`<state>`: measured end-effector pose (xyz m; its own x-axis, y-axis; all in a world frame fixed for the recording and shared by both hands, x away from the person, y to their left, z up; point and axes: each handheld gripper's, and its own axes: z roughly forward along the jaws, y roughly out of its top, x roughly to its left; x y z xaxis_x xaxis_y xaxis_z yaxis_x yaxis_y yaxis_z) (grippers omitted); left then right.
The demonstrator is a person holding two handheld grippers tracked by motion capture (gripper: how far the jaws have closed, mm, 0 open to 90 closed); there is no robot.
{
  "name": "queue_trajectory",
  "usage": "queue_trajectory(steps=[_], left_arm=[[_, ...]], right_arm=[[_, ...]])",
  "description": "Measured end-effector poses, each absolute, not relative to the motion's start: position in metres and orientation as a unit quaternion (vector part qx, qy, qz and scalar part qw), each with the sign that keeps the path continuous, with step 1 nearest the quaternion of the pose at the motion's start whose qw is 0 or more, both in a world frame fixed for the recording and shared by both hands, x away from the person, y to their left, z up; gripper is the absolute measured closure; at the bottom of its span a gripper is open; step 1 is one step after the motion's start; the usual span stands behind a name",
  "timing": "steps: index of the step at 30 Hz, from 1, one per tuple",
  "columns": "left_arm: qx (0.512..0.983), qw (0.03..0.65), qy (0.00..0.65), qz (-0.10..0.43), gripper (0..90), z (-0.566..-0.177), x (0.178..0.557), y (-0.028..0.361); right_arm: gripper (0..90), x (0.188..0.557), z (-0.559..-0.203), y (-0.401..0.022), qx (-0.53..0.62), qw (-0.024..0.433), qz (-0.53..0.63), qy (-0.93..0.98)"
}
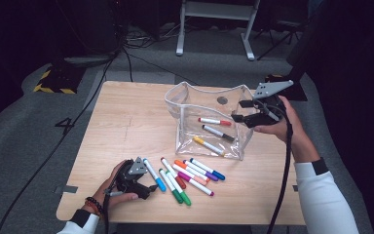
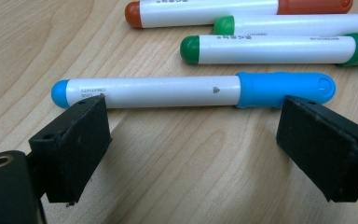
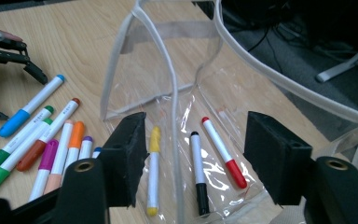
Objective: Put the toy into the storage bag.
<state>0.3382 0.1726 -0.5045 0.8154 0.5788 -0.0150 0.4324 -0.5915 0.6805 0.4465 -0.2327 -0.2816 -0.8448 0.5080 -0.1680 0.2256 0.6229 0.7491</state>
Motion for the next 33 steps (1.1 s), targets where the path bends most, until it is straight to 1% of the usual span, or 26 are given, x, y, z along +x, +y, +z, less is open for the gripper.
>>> queue_trajectory(steps=[5,10,13,16,19,26,29,33], left_arm=[[0.886,0.35,0.285,0.105,10.1,-0.504,0.338,0.173],[0.886,0.35,0.286,0.106,10.1,-0.505,0.338,0.173],[0.885,0.35,0.286,0.106,10.1,-0.505,0.338,0.173],[0.885,0.351,0.286,0.106,10.1,-0.505,0.337,0.173],[0.885,0.351,0.286,0.106,10.1,-0.505,0.337,0.173],[0.885,0.351,0.287,0.106,10.1,-0.505,0.337,0.173],[0.885,0.351,0.287,0.106,10.1,-0.505,0.337,0.173],[0.885,0.351,0.288,0.106,10.1,-0.505,0.337,0.173]], right_arm=[[35.7,0.422,-0.284,-0.234,0.191,0.185,0.405,0.875],[39.3,0.389,-0.295,-0.238,0.176,0.204,0.424,0.864],[39.7,0.372,-0.306,-0.241,0.167,0.198,0.432,0.864],[40.1,0.361,-0.318,-0.243,0.165,0.202,0.431,0.864],[41.9,0.352,-0.335,-0.245,0.166,0.192,0.44,0.862],[44.7,0.347,-0.373,-0.244,0.168,0.178,0.424,0.872],[46.7,0.351,-0.395,-0.24,0.174,0.164,0.409,0.88],[48.6,0.358,-0.421,-0.233,0.18,0.133,0.388,0.894]])
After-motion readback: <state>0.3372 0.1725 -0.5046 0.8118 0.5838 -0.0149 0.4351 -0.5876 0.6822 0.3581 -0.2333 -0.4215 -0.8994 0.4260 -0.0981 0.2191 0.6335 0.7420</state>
